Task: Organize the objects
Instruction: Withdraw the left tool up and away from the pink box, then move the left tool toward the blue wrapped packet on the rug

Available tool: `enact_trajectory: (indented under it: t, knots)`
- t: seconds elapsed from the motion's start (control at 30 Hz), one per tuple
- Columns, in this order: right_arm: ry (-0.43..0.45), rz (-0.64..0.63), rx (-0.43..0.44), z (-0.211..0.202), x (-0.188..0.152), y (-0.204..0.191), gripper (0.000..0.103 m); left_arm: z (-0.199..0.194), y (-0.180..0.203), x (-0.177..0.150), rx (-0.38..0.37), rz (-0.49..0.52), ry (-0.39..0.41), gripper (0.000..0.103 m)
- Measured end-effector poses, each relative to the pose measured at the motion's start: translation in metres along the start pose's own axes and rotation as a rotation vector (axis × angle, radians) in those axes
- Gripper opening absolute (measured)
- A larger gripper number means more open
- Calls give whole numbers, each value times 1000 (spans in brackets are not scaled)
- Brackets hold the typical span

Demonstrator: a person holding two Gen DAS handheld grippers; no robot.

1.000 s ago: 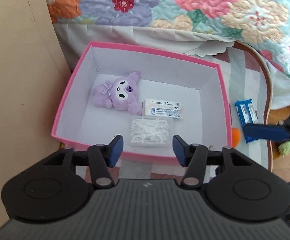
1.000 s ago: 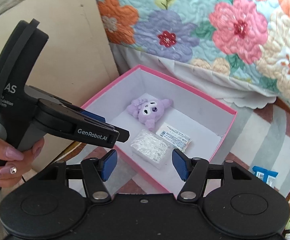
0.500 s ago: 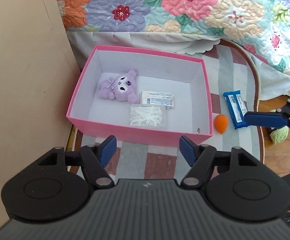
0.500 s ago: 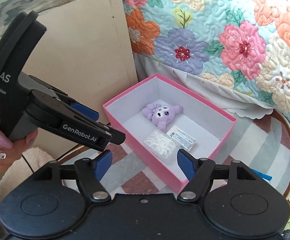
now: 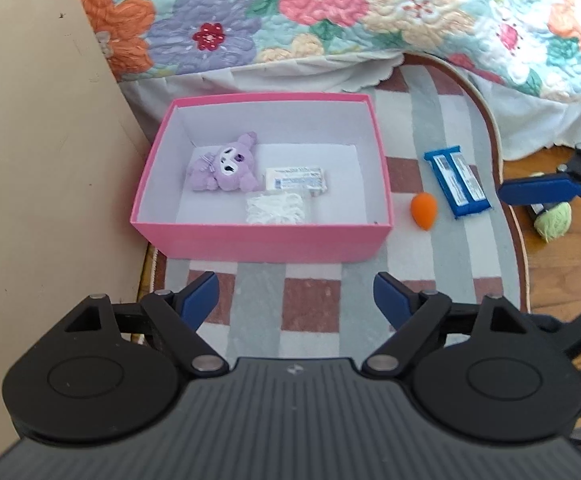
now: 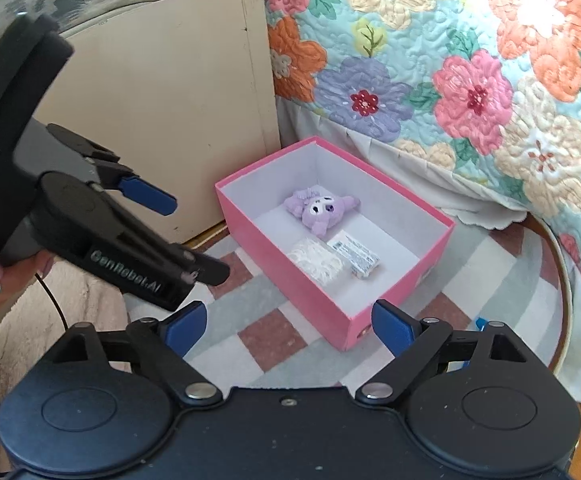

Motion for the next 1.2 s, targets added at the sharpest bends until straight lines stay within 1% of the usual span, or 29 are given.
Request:
enact_trajectory:
  t: [0.17, 0.3, 0.57, 0.67, 0.8, 0.9, 1.03, 1.13, 1.2]
  knots:
    - [-18, 26, -2, -4, -10, -1, 96, -10, 12, -4, -15, 6, 3, 88]
    - [-18, 37, 2, -9, -18, -3, 97, -18, 19, -6, -21, 7, 9, 93]
    - [-27, 64, -22, -23, -37, 1, 97, -18, 36, -14, -15, 29, -6, 95]
    - [-27, 100, -30, -27, -44, 7, 98, -15, 43, -17, -1, 49, 0, 95]
    - [-28, 148, -33, -33, -56, 17, 100, -13, 52, -17, 34, 81, 21, 95]
    - [-23, 162, -71, -38, -64, 26, 100, -10, 63, -18, 11, 98, 17, 95]
    - [-3, 204, -99, -47, -75, 42, 100, -2, 78, -21, -32, 116, 1, 95]
    - [16, 235, -120, -52, -81, 55, 100, 5, 90, -24, -25, 158, -5, 95]
    - [35, 257, -131, -56, -85, 63, 100, 11, 94, -26, -22, 168, -15, 95]
Point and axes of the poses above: each gripper's, at about its wrist camera, not at the fingertips, and z roughly the way its jaws point, y to its right, x to its top, the point moved 8 cm from there along z, roughly the way its jaws point, and after that the axes turned 2 degrees about x, right-handed, at the moved point
